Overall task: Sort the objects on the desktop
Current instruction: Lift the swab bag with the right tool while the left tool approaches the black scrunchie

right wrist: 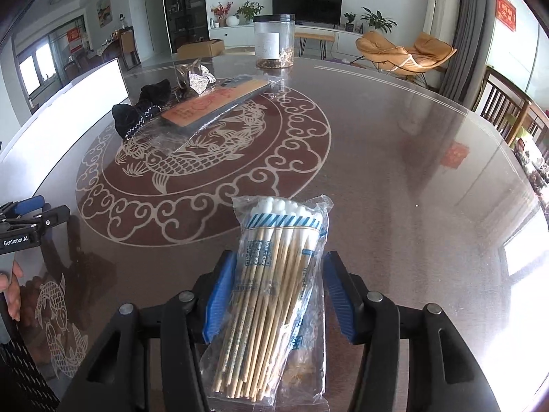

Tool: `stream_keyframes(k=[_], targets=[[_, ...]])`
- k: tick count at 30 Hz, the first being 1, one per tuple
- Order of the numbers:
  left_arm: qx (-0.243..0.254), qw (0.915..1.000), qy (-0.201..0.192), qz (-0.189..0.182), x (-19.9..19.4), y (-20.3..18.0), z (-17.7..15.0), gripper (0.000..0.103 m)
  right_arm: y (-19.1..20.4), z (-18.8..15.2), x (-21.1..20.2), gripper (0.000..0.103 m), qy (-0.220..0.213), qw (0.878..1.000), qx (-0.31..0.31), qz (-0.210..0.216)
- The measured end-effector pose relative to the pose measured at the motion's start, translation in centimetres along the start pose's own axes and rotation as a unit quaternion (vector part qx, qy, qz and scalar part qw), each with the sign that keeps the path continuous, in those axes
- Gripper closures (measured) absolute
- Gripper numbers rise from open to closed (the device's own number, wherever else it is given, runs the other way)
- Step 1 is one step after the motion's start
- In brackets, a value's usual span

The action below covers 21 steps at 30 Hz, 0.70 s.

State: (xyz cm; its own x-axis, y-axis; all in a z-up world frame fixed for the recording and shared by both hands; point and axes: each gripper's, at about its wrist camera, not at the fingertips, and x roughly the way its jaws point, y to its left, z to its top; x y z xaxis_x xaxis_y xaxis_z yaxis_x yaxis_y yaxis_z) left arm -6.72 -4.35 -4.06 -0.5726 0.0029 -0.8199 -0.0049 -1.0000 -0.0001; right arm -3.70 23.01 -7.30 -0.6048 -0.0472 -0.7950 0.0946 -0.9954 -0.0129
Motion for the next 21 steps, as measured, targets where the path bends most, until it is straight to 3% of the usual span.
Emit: stream_keyframes(k=[2,3,8,12,14,21], targets=[[0.0,1.0,0.0,0.0,0.0,0.0,0.0,0.0,0.0,-0.1,-0.7,0.017,-0.011,1.0,-0.006,-0.009],[0.0,1.0,0.0,0.0,0.0,0.0,0.0,0.0,0.1,-0.1,-0.9,0.015,-0.017,1.0,-0.009,-0.016],[0.0,1.0,0.0,0.0,0.0,0.0,0.0,0.0,0.6,0.9,-1.2,0.012,-0.033,0.999,-0.03,-0.008],[0.001,1.0,0.0,0.0,0.0,-0.1,0.0,0.0,1.3,2.1,1.2,0.011,0.016,0.999,-0.036,-0.034],[0.001,1.0,0.0,0.0,0.0,-0.1,0.0,0.0,1.1,1.8,2.0,0.011,0.034,0.999,-0.026,-0.024],[0.003,1.0,-0.001,-0.002,-0.3,-0.1,-0.3,0.0,0.1,0.5,2.2,0.011,0.019,1.0,-0.004,0.006]])
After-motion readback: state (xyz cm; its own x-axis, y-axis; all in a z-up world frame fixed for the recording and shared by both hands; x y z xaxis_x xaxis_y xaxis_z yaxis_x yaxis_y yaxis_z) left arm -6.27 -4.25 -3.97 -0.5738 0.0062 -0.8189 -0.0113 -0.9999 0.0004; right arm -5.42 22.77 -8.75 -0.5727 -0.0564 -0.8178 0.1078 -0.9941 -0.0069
